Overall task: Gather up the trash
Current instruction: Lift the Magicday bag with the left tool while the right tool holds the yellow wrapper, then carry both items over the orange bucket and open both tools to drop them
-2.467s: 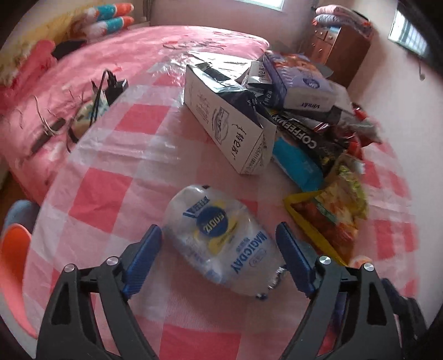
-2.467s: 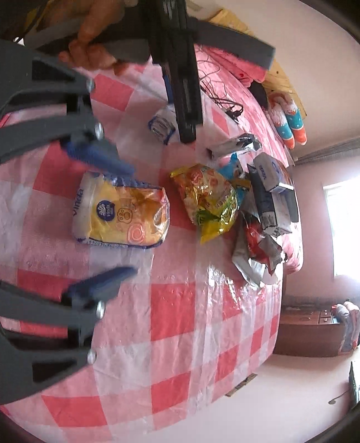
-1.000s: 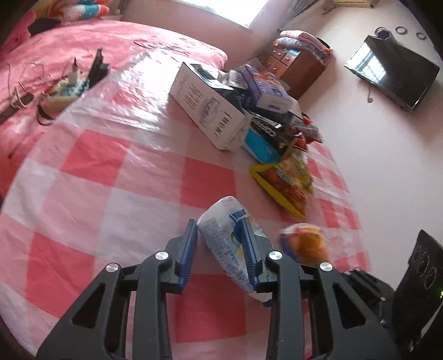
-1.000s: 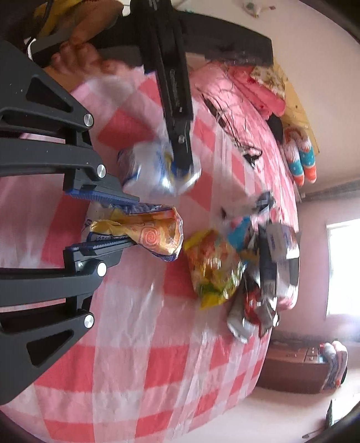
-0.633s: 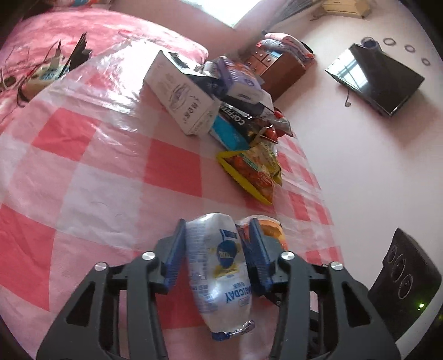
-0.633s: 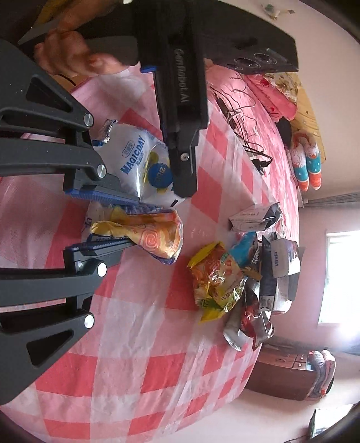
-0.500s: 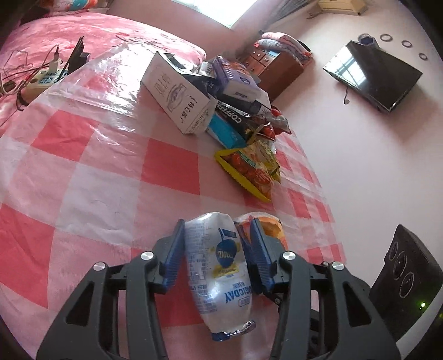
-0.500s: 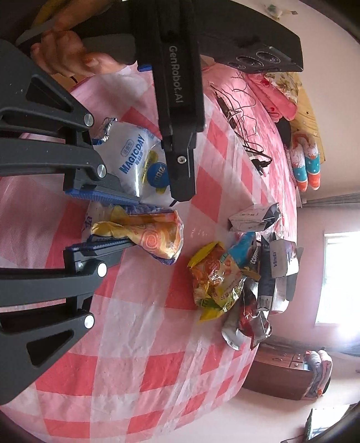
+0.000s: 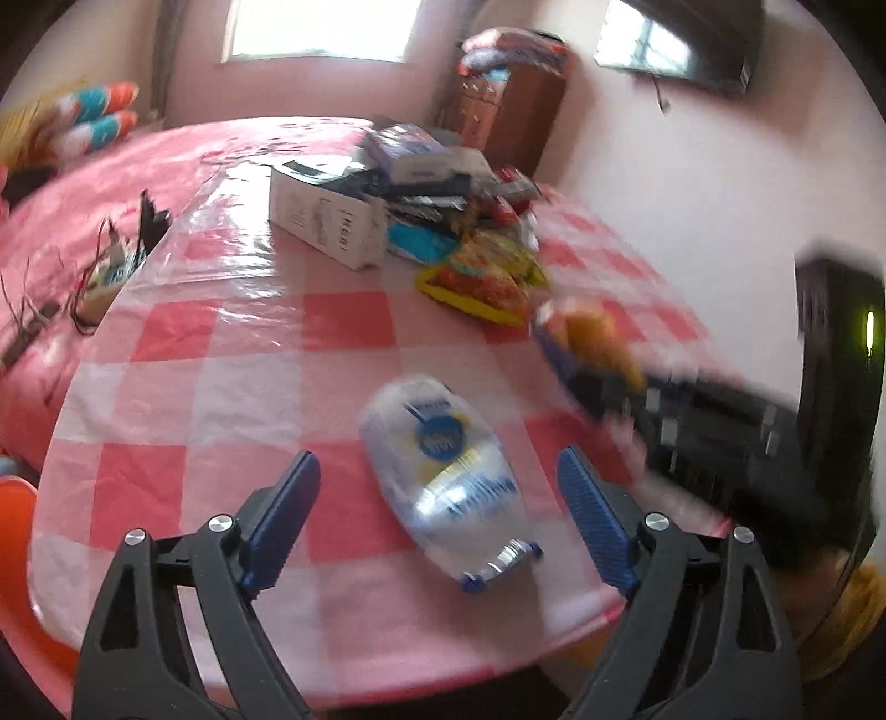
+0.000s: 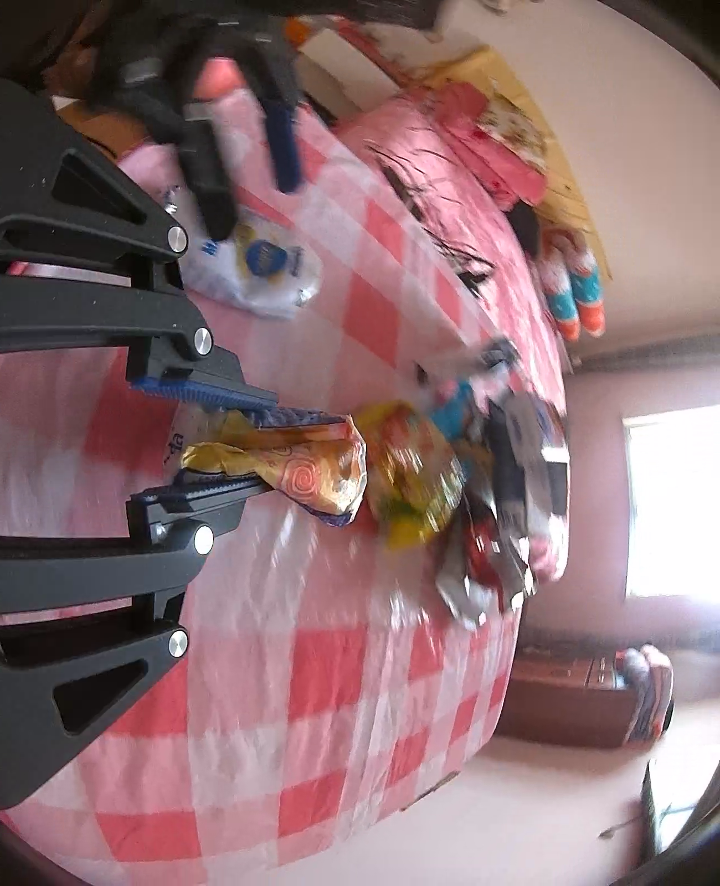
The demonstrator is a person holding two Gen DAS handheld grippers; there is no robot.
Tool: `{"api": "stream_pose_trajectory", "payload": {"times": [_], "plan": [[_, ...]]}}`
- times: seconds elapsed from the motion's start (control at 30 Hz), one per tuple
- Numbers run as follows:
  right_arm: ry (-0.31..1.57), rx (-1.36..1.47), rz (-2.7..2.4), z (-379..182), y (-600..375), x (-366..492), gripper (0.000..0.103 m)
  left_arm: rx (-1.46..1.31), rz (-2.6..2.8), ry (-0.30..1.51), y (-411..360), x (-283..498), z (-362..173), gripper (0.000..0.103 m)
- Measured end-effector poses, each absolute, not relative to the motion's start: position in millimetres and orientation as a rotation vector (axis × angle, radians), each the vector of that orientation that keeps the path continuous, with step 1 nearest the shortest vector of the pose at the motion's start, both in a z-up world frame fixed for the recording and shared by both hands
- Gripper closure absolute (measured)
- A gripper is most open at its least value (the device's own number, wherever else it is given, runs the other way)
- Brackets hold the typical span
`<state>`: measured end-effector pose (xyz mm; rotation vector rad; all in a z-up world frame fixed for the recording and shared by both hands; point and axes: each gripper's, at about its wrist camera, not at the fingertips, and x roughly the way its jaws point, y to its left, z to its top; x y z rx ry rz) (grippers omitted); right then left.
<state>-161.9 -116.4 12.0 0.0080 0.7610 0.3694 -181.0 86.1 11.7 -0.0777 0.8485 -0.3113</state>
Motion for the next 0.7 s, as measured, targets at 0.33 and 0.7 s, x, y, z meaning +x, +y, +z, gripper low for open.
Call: {"api": "stream_pose_trajectory", "payload": {"times": [0.33, 0.7], "plan": [[0.779, 0.069, 0.41, 9.6, -130.2, -162.5, 0.078, 0.054, -0.116, 0.903, 65.8, -168.6, -2.5, 0.041], [0.826, 0.144, 0.531, 12.2, -114.5, -163.9, 0.078, -0.101, -0.141, 0.882, 90.3, -171.0, 6.4, 0.042]]}}
